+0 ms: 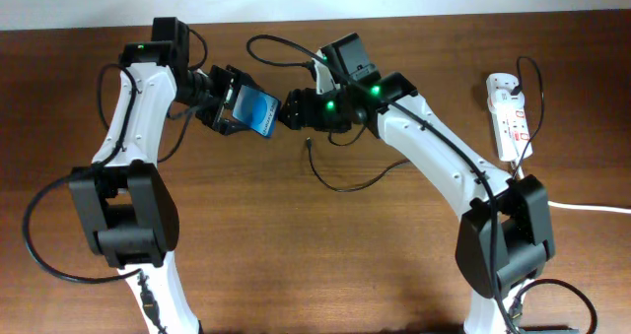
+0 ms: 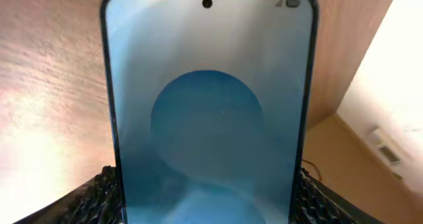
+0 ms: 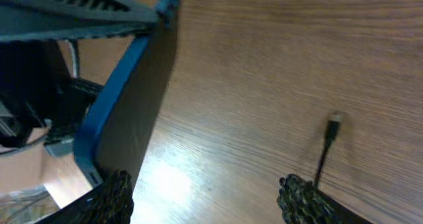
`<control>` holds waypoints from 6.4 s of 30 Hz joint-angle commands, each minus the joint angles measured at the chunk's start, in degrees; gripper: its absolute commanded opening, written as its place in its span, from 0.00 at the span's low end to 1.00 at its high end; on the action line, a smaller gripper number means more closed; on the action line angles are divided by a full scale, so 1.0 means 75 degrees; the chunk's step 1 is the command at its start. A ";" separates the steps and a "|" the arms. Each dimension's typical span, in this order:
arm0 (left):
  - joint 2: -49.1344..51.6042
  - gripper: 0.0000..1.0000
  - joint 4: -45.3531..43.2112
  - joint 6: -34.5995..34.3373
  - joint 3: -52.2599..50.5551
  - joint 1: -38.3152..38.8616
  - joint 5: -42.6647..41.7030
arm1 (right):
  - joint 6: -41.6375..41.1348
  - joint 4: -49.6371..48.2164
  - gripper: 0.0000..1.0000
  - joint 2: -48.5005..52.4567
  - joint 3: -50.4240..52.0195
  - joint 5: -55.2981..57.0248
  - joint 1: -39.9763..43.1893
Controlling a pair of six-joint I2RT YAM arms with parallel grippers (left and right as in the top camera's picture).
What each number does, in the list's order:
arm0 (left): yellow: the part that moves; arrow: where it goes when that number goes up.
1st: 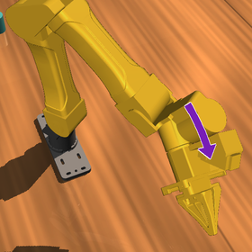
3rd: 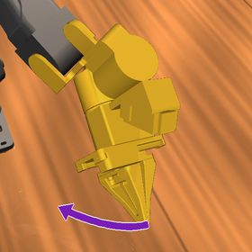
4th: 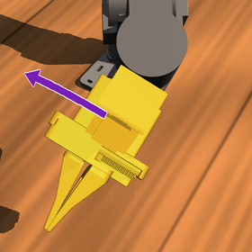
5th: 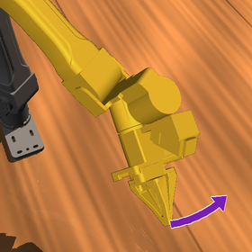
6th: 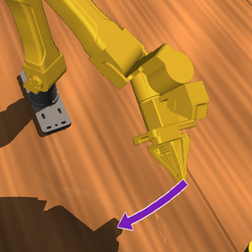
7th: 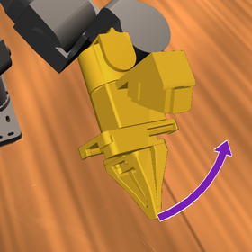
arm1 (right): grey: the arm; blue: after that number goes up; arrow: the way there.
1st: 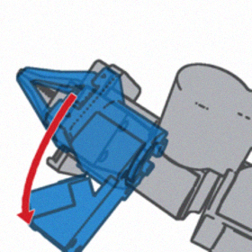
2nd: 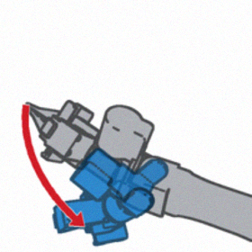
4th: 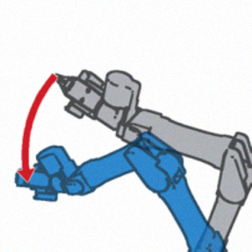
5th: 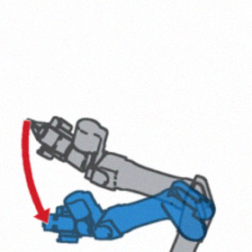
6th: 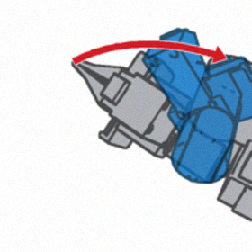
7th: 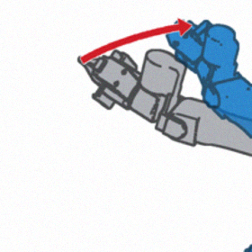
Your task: Plug charger to phone and switch on socket
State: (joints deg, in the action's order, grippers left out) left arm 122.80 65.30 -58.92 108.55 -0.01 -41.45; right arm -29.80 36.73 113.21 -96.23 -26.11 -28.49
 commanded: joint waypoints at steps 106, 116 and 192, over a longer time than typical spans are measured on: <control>0.0017 0.00 -0.7699 -0.2838 0.0131 0.0565 -0.2495 | -0.5893 -0.3153 0.14 -0.0548 -0.0187 -0.0055 -0.0490; 0.0017 0.00 -0.7402 0.0149 0.0131 0.0522 -0.2509 | -0.2771 -0.2308 0.40 -0.0548 -0.0187 -0.0064 -0.0026; 0.1084 0.00 -0.3946 0.3357 0.0131 -0.1279 -0.4744 | 0.1999 0.0839 0.04 0.1553 -0.0201 -0.2087 0.1218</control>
State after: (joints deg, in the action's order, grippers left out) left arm 131.17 36.01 -34.65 108.86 -9.74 -72.97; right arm -23.53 41.10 132.25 -97.58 -36.86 -21.78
